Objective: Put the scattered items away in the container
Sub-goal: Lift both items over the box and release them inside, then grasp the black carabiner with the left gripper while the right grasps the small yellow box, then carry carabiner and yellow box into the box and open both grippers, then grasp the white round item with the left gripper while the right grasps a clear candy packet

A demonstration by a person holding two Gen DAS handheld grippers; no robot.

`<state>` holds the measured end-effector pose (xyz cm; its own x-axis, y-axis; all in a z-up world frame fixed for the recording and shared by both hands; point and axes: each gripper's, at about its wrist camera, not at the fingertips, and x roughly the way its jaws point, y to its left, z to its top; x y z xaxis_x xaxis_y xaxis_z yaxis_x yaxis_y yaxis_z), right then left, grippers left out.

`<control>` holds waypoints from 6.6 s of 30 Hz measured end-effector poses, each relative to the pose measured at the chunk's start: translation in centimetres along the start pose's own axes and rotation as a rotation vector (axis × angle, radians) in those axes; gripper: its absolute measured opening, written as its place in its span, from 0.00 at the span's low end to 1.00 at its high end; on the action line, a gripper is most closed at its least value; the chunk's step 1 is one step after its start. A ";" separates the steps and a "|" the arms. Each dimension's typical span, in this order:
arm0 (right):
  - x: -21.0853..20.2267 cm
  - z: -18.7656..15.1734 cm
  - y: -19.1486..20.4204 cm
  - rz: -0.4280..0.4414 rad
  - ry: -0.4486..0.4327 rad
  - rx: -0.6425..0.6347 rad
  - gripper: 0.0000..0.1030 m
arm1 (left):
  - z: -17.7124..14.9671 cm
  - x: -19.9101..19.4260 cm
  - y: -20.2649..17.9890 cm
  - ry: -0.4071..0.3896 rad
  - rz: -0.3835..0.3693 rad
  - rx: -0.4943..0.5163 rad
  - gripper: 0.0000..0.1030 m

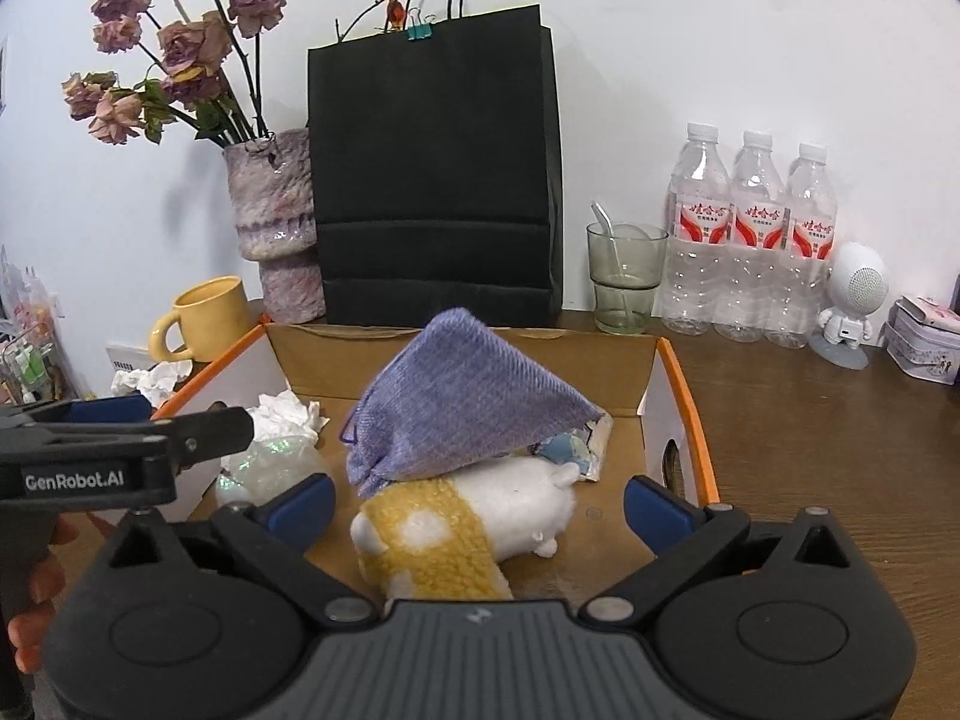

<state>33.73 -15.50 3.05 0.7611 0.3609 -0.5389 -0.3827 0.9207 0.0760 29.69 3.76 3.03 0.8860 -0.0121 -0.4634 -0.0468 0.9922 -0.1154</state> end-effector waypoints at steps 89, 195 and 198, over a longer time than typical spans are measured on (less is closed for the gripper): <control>-12.0 -14.8 4.0 0.044 0.049 -0.035 0.29 | -12.8 -13.7 -0.1 0.143 -0.132 0.195 0.35; -3.0 0.5 0.7 -0.033 -0.060 -0.031 1.00 | -0.2 -2.0 -1.1 -0.039 -0.010 -0.027 1.00; -4.2 0.2 0.9 -0.036 -0.077 -0.036 1.00 | -0.4 -3.0 -1.1 -0.049 -0.015 -0.033 1.00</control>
<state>30.27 -16.22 5.57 0.8121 0.3395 -0.4745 -0.3720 0.9278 0.0271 26.88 2.63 4.21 0.9082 -0.0200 -0.4181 -0.0479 0.9873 -0.1514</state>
